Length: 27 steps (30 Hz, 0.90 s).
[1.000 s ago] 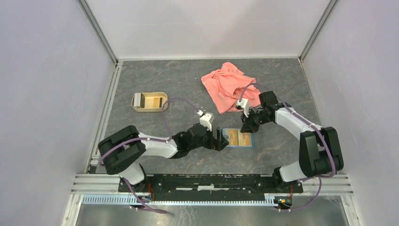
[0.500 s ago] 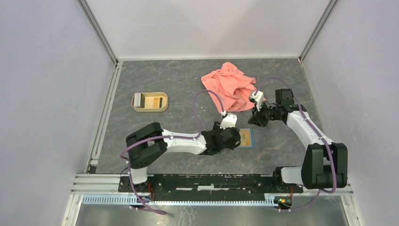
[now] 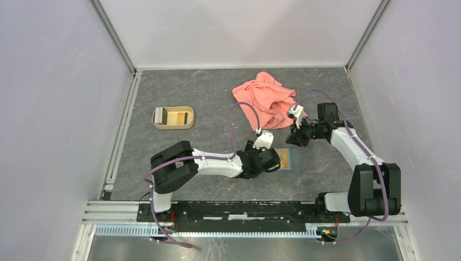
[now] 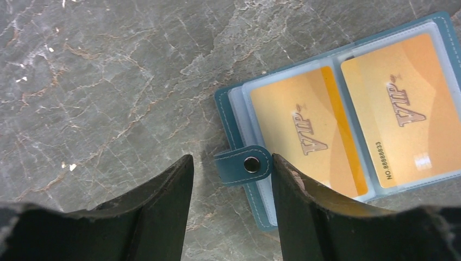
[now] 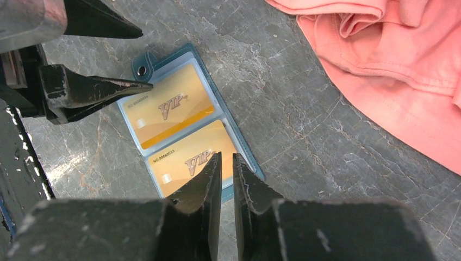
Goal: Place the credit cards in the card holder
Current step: Close the card holder at the center of the board.
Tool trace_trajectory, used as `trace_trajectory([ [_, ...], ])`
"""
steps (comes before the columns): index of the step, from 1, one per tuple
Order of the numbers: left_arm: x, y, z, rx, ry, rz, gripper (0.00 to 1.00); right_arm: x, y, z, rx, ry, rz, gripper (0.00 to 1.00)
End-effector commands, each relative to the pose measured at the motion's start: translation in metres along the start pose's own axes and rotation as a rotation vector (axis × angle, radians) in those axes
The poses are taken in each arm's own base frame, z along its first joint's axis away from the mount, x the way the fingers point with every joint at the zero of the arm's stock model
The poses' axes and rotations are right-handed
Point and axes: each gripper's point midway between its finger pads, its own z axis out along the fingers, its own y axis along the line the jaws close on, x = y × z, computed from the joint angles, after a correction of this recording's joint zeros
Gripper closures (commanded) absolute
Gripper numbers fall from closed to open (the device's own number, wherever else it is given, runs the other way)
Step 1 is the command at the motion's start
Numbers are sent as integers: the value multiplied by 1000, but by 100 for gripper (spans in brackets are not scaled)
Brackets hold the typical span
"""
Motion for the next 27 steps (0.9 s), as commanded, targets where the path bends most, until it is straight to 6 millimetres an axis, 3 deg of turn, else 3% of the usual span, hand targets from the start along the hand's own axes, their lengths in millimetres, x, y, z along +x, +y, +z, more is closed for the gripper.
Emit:
trace_trajectory([
  [1,-13,14,-1,-76,-50,27,39,-1,4,2,-27,-12,10,82],
  [19,-17,29,-8,-76,-62,-66,57,2,6,3,-45,-5,19,82],
  [27,-14,27,-2,-6,-40,-132,65,7,5,6,-50,12,45,81],
])
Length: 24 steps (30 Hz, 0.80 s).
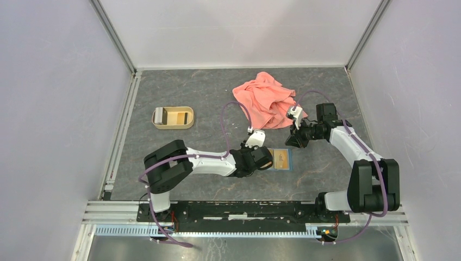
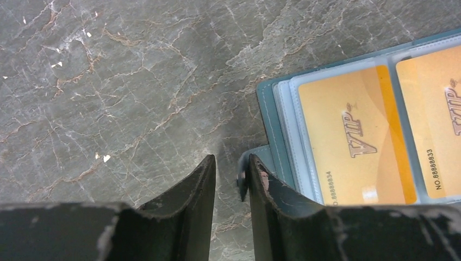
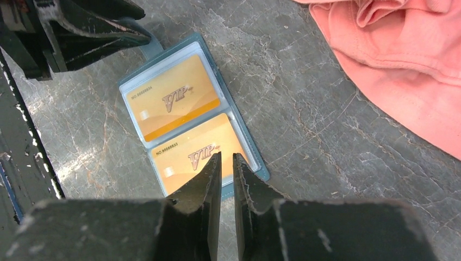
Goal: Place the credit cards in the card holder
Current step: Close the card holder at the center of the board.
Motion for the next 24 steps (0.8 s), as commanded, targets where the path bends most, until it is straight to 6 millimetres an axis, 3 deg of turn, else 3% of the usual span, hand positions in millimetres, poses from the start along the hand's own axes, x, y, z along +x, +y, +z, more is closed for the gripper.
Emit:
trace_trajectory([
  [1,-20,-5,-5,75,-38,-146,65,1,0,2,-15,-1,18,81],
  [6,-16,-7,-2,167,-18,-220,68,5,-1,4,-19,11,53,78],
  [14,-24,-15,-3,358,-44,-334,81,18,1,2,-14,33,116,68],
  [18,-28,-17,-8,435,-77,-369,98,29,6,0,-10,37,155,62],
  [24,-48,-17,-27,560,-160,-447,98,36,6,-2,-26,15,211,60],
])
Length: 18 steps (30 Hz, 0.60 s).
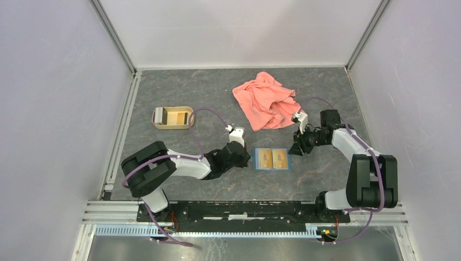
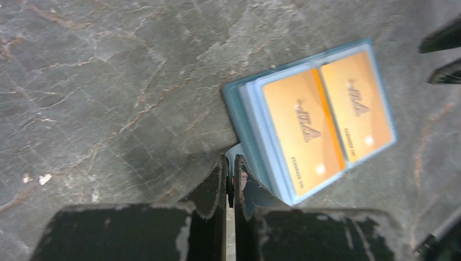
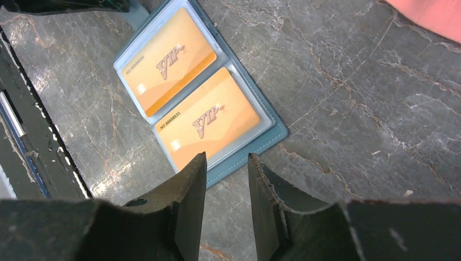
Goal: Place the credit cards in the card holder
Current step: Close the card holder at the center of the board.
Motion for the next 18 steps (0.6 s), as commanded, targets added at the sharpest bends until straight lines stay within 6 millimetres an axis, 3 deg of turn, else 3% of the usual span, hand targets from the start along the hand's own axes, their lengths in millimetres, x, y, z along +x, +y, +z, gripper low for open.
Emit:
trace_trajectory([
  [1,-48,-43,-17,209,-141,-106,98,-5,1,-3,-16,-38,22,59],
  [6,-68,-51,-26,244,-181,-100,98,-3,-1,-4,-23,-69,72,55],
  [12,-77,-58,-36,305,-203,-135,98,2,1,2,-74,-82,153,53],
  [18,-88,-99,-34,461,-169,-110,98,7,-26,-1,81,-74,235,61],
])
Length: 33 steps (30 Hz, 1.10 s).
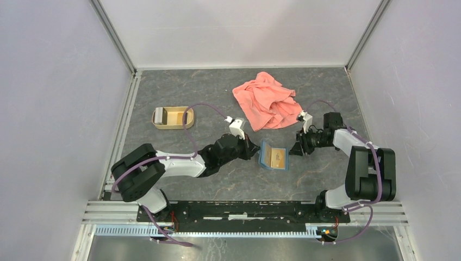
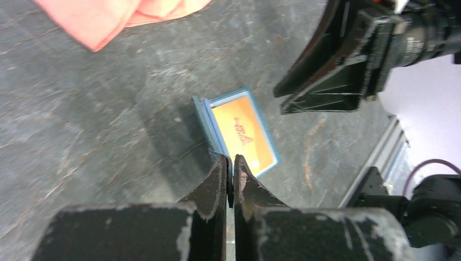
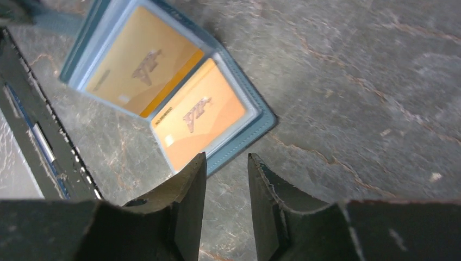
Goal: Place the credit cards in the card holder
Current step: Close the card holder at the center of the board.
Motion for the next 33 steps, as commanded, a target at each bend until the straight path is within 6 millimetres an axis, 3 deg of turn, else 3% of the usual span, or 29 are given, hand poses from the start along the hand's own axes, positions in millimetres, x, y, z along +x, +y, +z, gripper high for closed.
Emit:
trace_trajectory([
  [1,-27,-57,15,208,-28,-34,98,-7,-25,-6,138,-43,62,63],
  [6,-6,-88,46,342,89,-95,98,-3,-44,-16,247,-55,132,70],
  [10,22,-100,71,397,177,-158,98,0,-49,-19,257,-55,156,71],
  [14,40,-115,83,435,230,-178,98,3,-50,-18,256,-42,166,71],
  [23,57,-137,81,461,297,-124,96,-1,-55,-25,284,-52,146,71],
  [29,72,-134,74,471,362,-123,76,-9,-58,-37,316,-87,114,70],
  [33,70,-145,68,520,381,-109,66,-13,-57,-41,320,-100,92,69],
])
